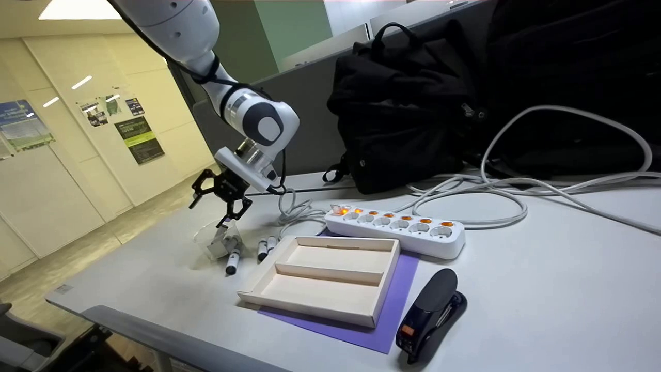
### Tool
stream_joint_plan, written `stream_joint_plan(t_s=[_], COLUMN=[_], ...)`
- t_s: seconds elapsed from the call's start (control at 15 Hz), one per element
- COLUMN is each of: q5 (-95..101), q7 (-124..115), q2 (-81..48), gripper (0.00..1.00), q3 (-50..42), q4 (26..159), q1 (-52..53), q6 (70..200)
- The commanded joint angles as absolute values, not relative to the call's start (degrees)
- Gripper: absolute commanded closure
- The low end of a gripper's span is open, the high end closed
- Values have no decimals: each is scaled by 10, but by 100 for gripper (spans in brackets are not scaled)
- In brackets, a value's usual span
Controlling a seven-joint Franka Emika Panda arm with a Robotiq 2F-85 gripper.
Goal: Remove the bottles from the box and put them on the table
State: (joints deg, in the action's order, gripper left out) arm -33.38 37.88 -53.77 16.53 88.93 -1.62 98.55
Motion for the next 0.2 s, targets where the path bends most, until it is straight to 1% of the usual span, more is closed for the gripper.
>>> stream_joint_plan(t_s=[0.0,0.07,0.13], q5=[-334,-334,-334], q7=[380,382,383], q2=[-539,-540,-541], gripper=[10,2,0], q3=[165,165,165], q4=[886,886,887], q1=[-15,-15,-15], q6=[984,984,984])
